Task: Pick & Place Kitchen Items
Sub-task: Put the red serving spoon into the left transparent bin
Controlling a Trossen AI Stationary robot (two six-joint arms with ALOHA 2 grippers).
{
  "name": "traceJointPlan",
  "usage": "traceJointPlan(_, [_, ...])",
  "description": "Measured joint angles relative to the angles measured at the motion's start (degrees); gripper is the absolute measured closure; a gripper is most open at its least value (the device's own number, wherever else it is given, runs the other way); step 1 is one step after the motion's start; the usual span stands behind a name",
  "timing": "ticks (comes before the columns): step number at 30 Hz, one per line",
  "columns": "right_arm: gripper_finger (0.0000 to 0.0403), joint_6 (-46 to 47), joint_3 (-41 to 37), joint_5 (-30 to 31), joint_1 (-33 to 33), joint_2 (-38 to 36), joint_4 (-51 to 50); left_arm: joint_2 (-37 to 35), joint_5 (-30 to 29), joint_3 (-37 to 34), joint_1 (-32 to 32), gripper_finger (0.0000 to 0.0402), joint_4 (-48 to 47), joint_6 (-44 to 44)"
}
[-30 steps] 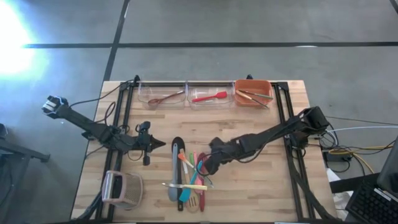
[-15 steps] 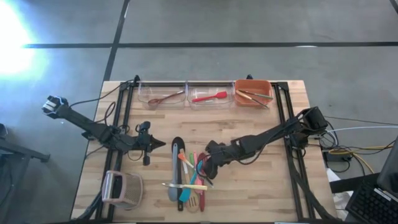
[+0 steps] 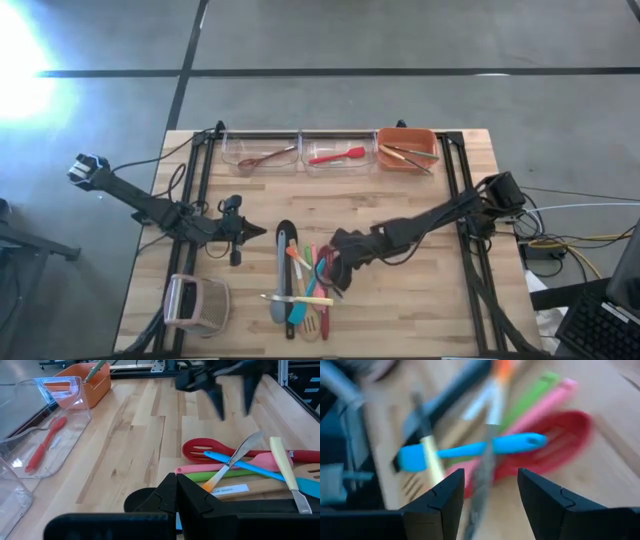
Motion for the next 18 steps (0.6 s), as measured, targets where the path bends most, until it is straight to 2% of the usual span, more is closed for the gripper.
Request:
traceJointPlan(4, [0.0227,-15.65,3.57,-2.34,0.33,-0.02,-1.03,0.01,0.0,0.0,0.0,0.039,0.0,0.25])
traceJointPlan(9, [0.0227,-36.73,7.14,-2.02,0.33,-0.02,-1.4,0.01,0.0,0.0,0.0,0.039,0.0,0.67])
traceJointPlan(14, [0.0227,-43.05,9.35,0.53,0.31,0.22,-1.42,0.01,0.0,0.0,0.0,0.039,-0.02,0.45])
traceJointPlan(18, [0.0227,-47.67,12.08,1.05,0.98,3.49,-2.58,0.01,0.0,0.0,0.02,0.039,0.0,0.38])
